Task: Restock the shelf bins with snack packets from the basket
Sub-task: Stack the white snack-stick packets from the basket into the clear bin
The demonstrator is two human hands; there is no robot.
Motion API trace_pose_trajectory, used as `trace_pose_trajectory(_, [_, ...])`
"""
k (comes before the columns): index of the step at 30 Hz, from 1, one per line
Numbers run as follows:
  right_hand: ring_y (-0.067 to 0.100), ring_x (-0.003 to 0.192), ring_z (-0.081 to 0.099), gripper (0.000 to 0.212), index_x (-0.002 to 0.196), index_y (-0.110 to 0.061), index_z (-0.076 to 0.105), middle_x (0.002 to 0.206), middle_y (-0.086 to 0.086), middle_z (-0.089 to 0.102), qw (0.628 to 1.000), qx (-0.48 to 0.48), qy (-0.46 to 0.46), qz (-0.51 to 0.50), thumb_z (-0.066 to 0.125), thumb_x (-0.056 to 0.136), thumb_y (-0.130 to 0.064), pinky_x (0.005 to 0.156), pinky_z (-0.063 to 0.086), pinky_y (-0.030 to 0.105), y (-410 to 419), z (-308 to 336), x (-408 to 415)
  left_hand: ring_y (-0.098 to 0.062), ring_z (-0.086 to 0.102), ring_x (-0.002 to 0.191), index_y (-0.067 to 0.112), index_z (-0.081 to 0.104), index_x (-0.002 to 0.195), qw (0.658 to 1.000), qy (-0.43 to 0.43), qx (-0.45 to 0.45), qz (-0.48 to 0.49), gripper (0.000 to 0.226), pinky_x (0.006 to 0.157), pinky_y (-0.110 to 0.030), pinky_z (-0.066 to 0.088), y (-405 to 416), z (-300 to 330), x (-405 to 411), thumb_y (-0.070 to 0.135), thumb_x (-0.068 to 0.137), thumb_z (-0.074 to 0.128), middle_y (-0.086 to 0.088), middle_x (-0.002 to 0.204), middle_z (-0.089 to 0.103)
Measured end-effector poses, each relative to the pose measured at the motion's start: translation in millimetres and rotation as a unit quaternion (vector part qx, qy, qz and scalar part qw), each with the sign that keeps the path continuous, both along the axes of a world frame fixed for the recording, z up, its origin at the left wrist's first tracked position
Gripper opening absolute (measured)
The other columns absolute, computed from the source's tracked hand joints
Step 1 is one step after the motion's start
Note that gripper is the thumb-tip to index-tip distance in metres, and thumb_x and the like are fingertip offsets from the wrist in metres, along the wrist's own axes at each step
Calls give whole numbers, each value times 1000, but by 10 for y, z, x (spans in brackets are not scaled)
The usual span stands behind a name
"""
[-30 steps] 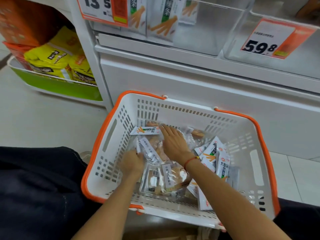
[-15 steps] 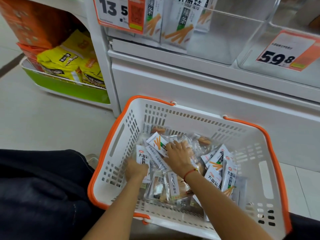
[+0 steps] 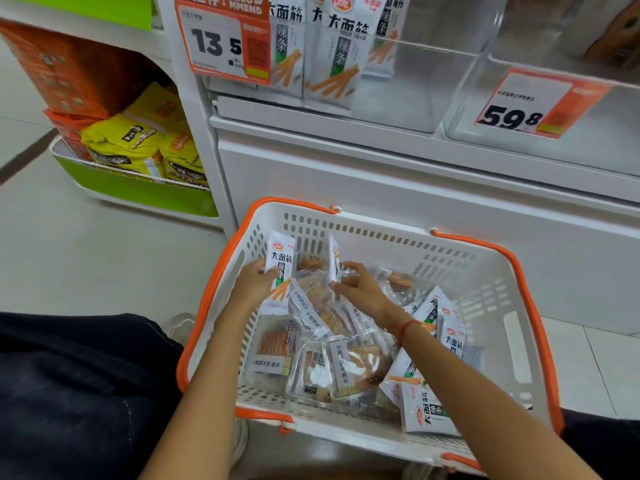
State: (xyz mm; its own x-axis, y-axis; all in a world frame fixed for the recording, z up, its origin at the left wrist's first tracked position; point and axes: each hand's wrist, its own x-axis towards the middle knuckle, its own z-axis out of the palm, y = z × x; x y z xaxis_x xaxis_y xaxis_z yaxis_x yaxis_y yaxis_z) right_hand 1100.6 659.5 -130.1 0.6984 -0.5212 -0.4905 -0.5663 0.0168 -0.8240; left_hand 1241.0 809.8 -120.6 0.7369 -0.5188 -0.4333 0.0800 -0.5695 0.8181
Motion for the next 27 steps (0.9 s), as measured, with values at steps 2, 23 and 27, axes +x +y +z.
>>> trace_pose_trajectory(2, [11,82,59,65,140,-15,32,106,4,55,999,39,-3,2,67,86,-9,63,51,17,-89,140,-72,-31,59,111,7,54,128,997,50,-40,44,32,96,-40,47,-40,57,-4,9,98,45,-14,126,60])
trace_pose_trajectory(23, [19,100,58,57,130,-16,50,117,12,58,998,-34,-49,14,72,79,-1,76,55,27,-67,237,-419,-20,64,91,17,57,113,949,282,-141,25,17,70,-31,53,-432,31,-686,17,98,49,-8,110,66])
trace_pose_trajectory(27, [12,70,69,44,121,-3,55,95,14,69,994,51,-71,-60,68,80,6,59,55,22,-302,464,-527,-23,62,88,10,55,113,934,313,-160,68,20,76,-34,51,-376,37,-560,17,100,40,-9,99,65])
